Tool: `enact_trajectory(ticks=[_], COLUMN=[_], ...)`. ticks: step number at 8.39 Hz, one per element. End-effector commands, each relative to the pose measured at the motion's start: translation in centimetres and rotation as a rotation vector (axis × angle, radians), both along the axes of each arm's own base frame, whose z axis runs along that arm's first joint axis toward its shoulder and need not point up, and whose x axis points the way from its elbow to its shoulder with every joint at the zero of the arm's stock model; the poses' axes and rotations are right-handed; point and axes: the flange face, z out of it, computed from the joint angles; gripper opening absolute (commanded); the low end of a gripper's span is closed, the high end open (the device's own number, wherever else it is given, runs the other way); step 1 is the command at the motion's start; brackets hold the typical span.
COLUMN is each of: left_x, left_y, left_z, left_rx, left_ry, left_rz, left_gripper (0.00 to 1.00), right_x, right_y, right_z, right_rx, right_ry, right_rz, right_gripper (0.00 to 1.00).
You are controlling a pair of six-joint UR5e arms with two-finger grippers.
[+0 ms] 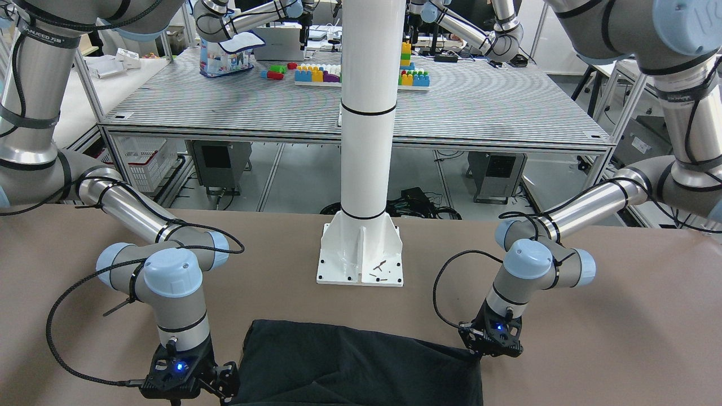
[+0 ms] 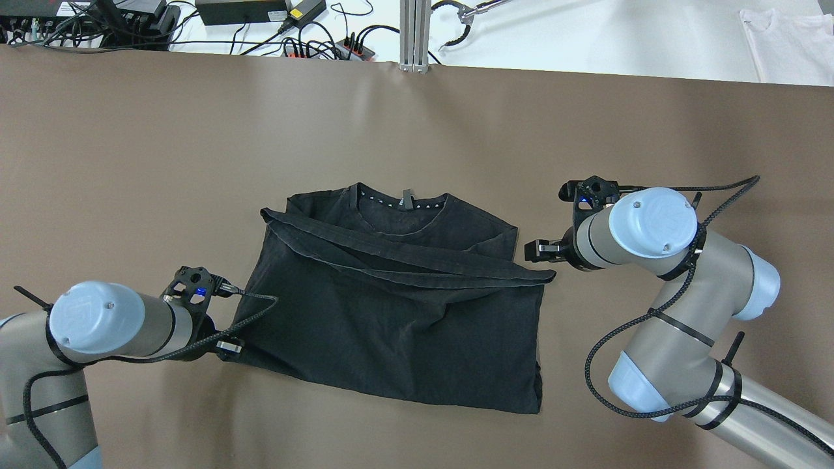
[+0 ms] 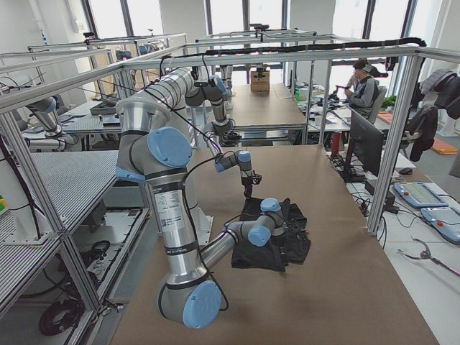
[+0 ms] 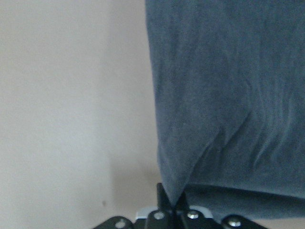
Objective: Fold clothes
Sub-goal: 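Fold the shirt's side over toward the right gripper with the left gripper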
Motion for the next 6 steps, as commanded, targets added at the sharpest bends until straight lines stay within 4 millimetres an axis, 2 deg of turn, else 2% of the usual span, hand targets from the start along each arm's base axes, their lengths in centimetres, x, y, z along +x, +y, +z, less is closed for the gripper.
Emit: enact_trajectory(ticks=[1, 2, 3, 4, 5, 6], left_x=[-3.6, -3.9, -3.9, -2.3, -0.7, 0.4], left_y=[-9.2, -14.0, -19.4, -24.2, -29.7, -33.9], left_z=[1.3, 1.7, 0.4, -1.0, -3.6, -5.5], left_rx=[0.071, 0.078, 0.094, 0.091, 0.089, 0.086], left_ry=[-0.063, -0.092, -0.106, -0.127, -0.147, -0.177], left_rz=[-0.079, -0.117, -0.154, -0.173, -0.189, -0.192], left_gripper=[0.0, 0.0, 0.0, 0.0, 0.0, 0.0], right_x=[0.0, 0.0, 0.0, 0.0, 0.0, 0.0], right_y=[0.0, 0.0, 0.0, 0.0, 0.0, 0.0], right_z=[0.1, 0.1, 0.1, 0.1, 0.1, 0.1], right_rx=[-0.001, -0.001, -0.001, -0.001, -0.001, -0.002], right_ry=[0.002, 0.002, 0.002, 0.002, 0.002, 0.002], right_rz=[0.002, 0.002, 0.002, 0.004, 0.004, 0.005], right_gripper=[0.94, 0.94, 0.94, 0.94, 0.94, 0.94])
